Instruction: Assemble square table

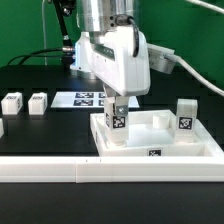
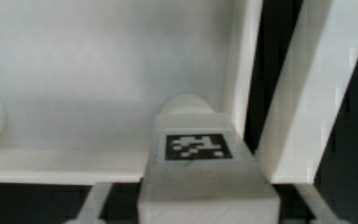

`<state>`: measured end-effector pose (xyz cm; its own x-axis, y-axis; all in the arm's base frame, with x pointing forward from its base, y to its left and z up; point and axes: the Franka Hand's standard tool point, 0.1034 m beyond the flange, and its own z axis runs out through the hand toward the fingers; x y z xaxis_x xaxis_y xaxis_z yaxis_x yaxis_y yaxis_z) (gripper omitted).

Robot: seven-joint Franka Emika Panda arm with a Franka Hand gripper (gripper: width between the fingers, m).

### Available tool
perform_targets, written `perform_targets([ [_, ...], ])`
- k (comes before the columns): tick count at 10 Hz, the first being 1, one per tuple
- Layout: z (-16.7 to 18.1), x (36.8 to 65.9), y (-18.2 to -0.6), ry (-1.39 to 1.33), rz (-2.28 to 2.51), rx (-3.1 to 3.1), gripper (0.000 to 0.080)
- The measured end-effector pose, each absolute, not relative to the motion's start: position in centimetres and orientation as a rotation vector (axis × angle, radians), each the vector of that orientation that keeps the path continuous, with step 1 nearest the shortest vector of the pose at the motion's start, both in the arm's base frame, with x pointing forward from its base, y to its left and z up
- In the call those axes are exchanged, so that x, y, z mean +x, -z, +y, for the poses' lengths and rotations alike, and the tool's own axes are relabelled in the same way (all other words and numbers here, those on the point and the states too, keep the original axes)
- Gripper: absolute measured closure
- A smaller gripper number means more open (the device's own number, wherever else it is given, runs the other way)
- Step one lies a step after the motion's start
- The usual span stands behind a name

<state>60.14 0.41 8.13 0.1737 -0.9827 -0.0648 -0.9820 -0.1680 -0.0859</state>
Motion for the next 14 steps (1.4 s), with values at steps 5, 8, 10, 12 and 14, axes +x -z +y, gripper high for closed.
perform_targets([
  [5, 0.54, 60.13, -8.13, 0.012, 1.805, -2.433, 0.019],
  [8, 0.38, 60.14, -8.12, 0.041, 1.382, -2.7, 0.0151],
  [10, 0.49, 60.13, -8.1, 0.054, 1.148, -2.81, 0.015],
  [12, 0.56, 60.19, -8.14, 0.068, 0.985, -2.873, 0.015],
  [14, 0.48, 60.18, -8.13, 0.077, 0.81, -2.931, 0.015],
])
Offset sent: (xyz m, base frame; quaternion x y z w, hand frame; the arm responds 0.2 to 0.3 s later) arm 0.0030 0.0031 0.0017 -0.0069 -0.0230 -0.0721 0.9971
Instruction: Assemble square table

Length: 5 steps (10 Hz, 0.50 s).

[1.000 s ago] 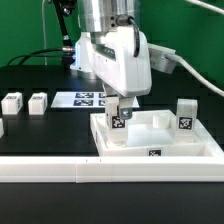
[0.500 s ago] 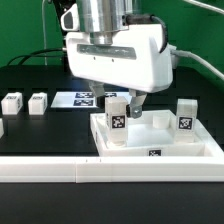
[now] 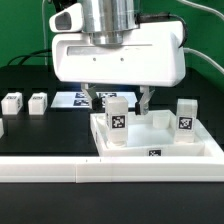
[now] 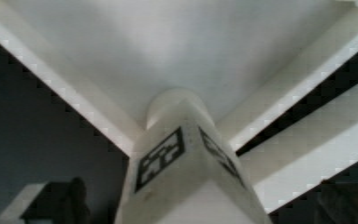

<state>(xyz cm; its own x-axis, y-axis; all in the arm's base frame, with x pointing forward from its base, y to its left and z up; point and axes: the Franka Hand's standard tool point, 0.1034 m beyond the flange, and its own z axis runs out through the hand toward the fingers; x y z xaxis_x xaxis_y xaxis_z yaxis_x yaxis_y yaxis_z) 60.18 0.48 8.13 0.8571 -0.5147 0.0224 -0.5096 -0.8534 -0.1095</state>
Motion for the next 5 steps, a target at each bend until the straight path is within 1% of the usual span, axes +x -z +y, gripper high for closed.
perform_targets([
  [3, 0.99, 60.16, -8.12, 0.093, 0.459, -3.04, 0.015],
  [5, 0.94, 60.21, -8.16, 0.103, 0.126, -3.107, 0.015],
])
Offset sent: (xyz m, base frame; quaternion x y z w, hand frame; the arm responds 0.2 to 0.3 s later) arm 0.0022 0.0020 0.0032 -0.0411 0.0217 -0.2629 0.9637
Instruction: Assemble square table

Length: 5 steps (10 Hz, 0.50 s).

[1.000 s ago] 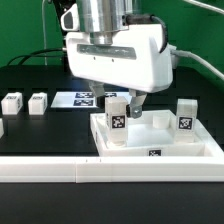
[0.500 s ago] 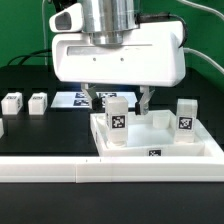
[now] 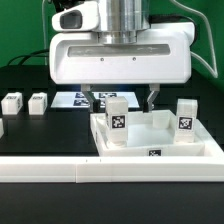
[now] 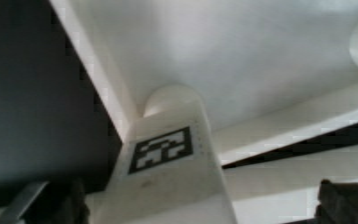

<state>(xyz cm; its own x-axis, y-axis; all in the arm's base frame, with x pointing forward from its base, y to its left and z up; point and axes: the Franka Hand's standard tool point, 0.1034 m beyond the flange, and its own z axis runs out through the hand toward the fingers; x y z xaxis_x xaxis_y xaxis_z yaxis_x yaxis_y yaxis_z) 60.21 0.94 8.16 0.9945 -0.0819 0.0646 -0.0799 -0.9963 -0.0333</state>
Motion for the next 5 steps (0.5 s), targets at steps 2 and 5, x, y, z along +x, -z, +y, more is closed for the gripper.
perform_targets([
  [2, 0.68, 60.21, -8.16, 0.105, -0.177, -3.119, 0.015],
  [5, 0.63, 60.21, -8.16, 0.106, -0.25, -3.115, 0.0265],
])
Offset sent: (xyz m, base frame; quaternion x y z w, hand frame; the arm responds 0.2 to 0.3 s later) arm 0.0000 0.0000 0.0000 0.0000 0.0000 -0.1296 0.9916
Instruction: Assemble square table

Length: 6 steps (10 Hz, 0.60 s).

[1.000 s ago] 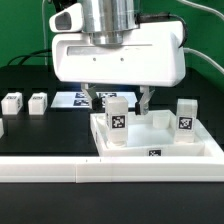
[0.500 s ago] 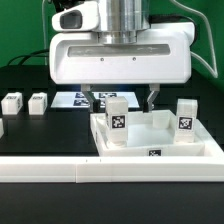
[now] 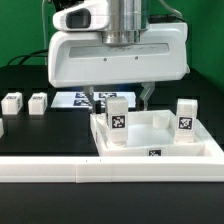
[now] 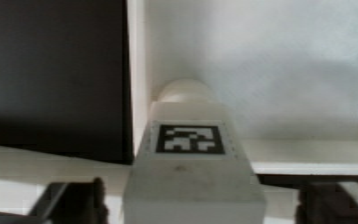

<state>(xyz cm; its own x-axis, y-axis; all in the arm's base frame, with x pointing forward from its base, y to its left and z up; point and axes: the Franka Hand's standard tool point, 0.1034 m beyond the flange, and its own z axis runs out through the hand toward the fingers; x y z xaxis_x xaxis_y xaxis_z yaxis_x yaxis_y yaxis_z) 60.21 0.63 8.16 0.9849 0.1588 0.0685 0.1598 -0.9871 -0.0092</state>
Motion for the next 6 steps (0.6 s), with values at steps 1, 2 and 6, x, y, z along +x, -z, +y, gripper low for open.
perform_targets([
  [1, 0.63, 60.21, -8.16, 0.106, -0.25, -3.115, 0.0413],
  [2, 0.55, 60.22, -8.18, 0.106, -0.249, -3.116, 0.0413],
  [6, 0.5, 60.21, -8.16, 0.106, -0.22, -3.115, 0.051],
])
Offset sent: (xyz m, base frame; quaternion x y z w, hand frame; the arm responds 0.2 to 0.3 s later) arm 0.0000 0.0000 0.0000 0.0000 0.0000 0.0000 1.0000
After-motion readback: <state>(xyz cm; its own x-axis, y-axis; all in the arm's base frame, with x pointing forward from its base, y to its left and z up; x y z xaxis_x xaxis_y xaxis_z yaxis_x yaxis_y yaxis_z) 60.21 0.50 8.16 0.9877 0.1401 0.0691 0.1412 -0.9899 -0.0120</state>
